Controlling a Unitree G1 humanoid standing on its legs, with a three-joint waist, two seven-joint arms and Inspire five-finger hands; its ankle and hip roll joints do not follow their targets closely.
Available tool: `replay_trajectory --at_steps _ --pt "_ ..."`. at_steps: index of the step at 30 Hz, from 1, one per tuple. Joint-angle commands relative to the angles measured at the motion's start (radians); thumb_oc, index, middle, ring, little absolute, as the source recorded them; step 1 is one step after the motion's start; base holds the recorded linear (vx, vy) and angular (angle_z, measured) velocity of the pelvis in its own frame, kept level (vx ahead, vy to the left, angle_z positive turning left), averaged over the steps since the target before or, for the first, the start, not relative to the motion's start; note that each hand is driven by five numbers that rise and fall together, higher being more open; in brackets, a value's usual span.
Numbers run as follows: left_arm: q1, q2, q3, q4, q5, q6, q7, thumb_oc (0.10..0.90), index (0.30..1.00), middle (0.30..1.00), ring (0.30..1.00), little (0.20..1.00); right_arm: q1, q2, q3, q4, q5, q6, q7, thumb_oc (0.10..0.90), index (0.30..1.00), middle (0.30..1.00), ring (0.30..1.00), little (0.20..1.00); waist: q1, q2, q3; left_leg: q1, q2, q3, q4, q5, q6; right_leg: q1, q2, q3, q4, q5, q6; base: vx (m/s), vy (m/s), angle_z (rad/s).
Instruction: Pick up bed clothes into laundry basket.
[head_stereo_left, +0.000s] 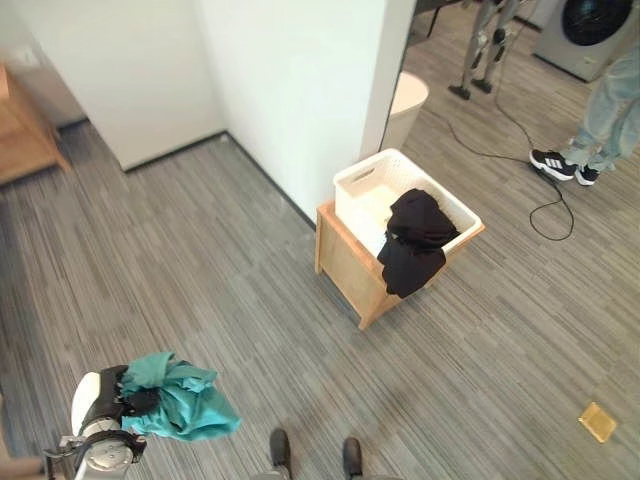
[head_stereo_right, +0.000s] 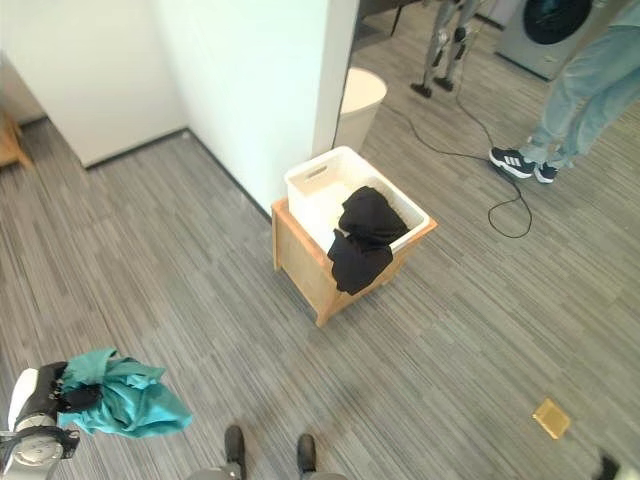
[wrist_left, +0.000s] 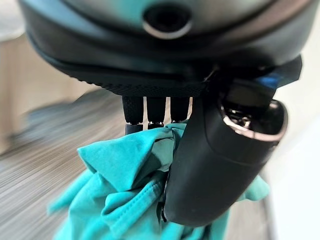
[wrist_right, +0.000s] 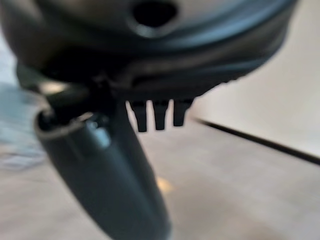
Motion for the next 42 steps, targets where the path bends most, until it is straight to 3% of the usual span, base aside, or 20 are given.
replay_trajectory --at_steps 1,2,6,10,18,24,31,32,33,42 --pt "-0.129 0.082 0.018 -0.113 -0.028 -0.119 0.089 0.4 0.3 0.3 0.3 0.3 -0.135 -0.081 0.073 0.01 0.102 -0.094 -0.009 0.8 0.9 0.9 0.9 0.9 0.035 -0.046 -0.066 0.059 0.017 -0.029 0.006 -0.097 -0.064 -0.033 -0.047 -0.023 -0.011 0.012 0.135 -0.04 -0.029 -0.22" --pt "-0.152 0.078 0.022 -0.145 -0.035 -0.128 0.102 0.4 0.3 0.3 0.3 0.3 -0.16 -0.059 0.11 0.069 0.178 -0.125 0.019 0.8 0.9 0.9 0.9 0.9 0.032 -0.042 -0.071 0.066 0.019 -0.023 0.006 -0.097 -0.064 -0.028 -0.046 -0.017 -0.012 0.012 0.134 -0.04 -0.029 -0.19" --pt "-0.206 0.071 -0.011 -0.149 -0.03 -0.134 0.122 0.4 0.3 0.3 0.3 0.3 -0.195 -0.029 0.171 0.135 0.266 -0.163 0.044 0.8 0.9 0.9 0.9 0.9 0.032 -0.037 -0.072 0.075 0.022 -0.02 0.006 -0.095 -0.067 -0.017 -0.046 -0.014 -0.014 0.012 0.132 -0.04 -0.025 -0.23" --pt "-0.249 0.047 -0.068 -0.172 -0.024 -0.139 0.119 0.4 0.3 0.3 0.3 0.3 -0.223 0.015 0.352 0.139 0.201 -0.181 0.086 0.8 0.9 0.9 0.9 0.9 0.037 -0.031 -0.069 0.083 0.029 -0.02 0.006 -0.089 -0.067 -0.002 -0.044 -0.02 -0.016 0.006 0.127 -0.04 -0.019 -0.01" --pt "-0.337 0.054 -0.146 -0.206 0.009 -0.14 0.116 0.4 0.3 0.3 0.3 0.3 -0.254 0.085 0.489 0.148 0.209 -0.195 0.133 0.8 0.9 0.9 0.9 0.9 0.04 -0.017 -0.067 0.096 0.034 -0.025 0.006 -0.086 -0.069 0.02 -0.037 -0.034 -0.016 -0.005 0.115 -0.02 -0.017 0.1" --pt "-0.631 0.129 -0.339 -0.011 0.063 -0.1 0.131 0.4 0.3 0.3 0.3 0.3 -0.252 0.12 0.563 0.168 0.293 -0.209 0.186 0.8 0.9 0.9 0.9 0.9 0.0 0.005 -0.071 0.104 0.042 -0.02 0.006 -0.082 -0.07 0.024 -0.032 -0.038 -0.013 -0.005 0.115 -0.01 -0.007 0.06" --pt "-0.805 0.115 -0.483 0.163 0.072 -0.076 0.109 0.4 0.3 0.3 0.3 0.3 -0.267 0.125 0.604 0.211 0.303 -0.208 0.19 0.8 0.9 0.9 0.9 0.9 -0.029 0.017 -0.078 0.102 0.042 -0.01 0.006 -0.078 -0.067 0.016 -0.034 -0.038 -0.011 0.002 0.126 -0.02 0.006 -0.05" --pt "-0.25 -0.069 -0.281 0.686 0.047 -0.032 -0.09 0.4 0.3 0.3 0.3 0.3 -0.288 0.21 0.55 0.21 0.415 -0.196 0.247 0.8 0.9 0.9 0.9 0.9 0.05 -0.127 -0.029 0.223 0.027 0.032 0.088 -0.202 0.03 -0.069 -0.221 -0.052 0.416 0.026 0.128 -0.26 -0.028 -0.38" --pt "-0.328 -0.04 -0.316 0.64 0.062 -0.041 -0.051 0.4 0.3 0.3 0.3 0.3 -0.268 0.215 0.582 0.199 0.4 -0.194 0.265 0.8 0.9 0.9 0.9 0.9 0.042 -0.119 -0.07 0.239 0.014 0.071 0.04 -0.18 0.014 0.016 -0.168 -0.07 0.256 -0.064 0.138 -0.26 -0.033 -0.43" --pt "-0.603 0.002 -0.439 0.563 0.127 -0.034 0.015 0.4 0.3 0.3 0.3 0.3 -0.171 0.176 0.609 0.148 0.354 -0.212 0.276 0.8 0.9 0.9 0.9 0.9 0.002 -0.093 -0.116 0.209 0.026 0.083 0.006 -0.129 -0.023 0.066 -0.1 -0.117 0.115 -0.071 0.126 -0.15 -0.084 -0.2"
